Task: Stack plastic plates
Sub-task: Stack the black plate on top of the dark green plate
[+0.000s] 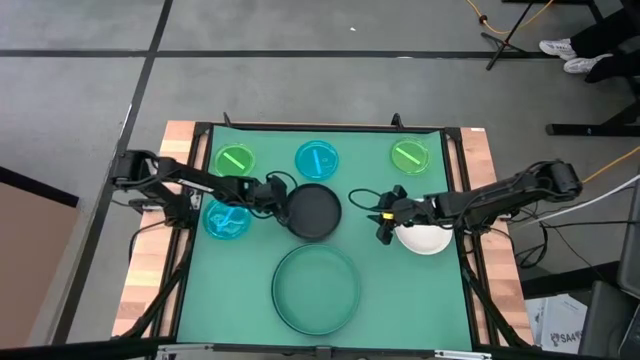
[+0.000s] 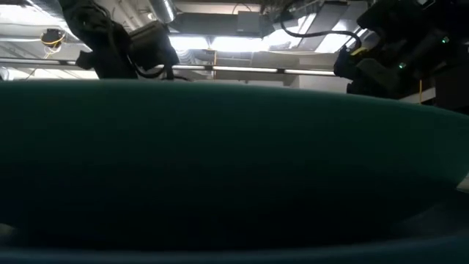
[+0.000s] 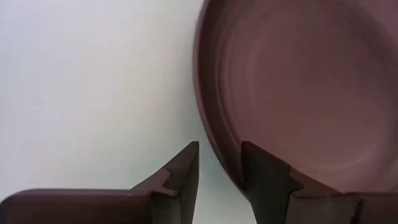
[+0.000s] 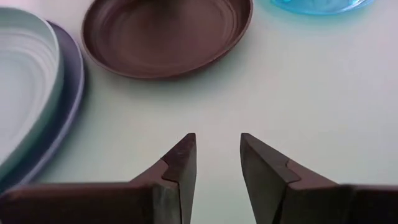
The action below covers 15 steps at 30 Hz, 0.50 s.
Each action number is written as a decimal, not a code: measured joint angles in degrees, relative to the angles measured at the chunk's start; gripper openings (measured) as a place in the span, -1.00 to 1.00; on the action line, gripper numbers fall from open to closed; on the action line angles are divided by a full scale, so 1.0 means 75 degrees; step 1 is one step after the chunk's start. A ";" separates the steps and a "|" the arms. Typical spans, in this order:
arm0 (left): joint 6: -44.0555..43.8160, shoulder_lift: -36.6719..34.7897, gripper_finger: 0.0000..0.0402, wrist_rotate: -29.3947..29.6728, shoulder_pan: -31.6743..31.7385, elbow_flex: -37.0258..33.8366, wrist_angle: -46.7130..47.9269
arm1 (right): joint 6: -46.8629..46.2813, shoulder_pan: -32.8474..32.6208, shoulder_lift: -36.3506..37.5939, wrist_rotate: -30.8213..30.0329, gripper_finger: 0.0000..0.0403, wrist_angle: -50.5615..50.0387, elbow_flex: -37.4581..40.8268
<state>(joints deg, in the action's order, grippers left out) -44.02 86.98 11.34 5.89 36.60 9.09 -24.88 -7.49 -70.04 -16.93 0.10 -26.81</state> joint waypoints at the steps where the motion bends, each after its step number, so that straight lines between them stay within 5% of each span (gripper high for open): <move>1: 0.0077 0.0067 -0.44 -0.0020 0.0000 0.0002 -0.0042 | 0.0025 0.0000 -0.0058 0.0000 -0.43 -0.0003 0.0000; 15: 0.1028 0.0253 -0.88 0.0210 -0.0049 0.0010 -0.0892 | 0.0120 0.0000 -0.0547 0.0000 -0.43 0.0050 0.0003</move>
<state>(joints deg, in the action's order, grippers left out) -36.31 88.88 12.92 5.52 36.68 2.40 -23.98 -7.49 -74.14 -16.93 0.47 -26.79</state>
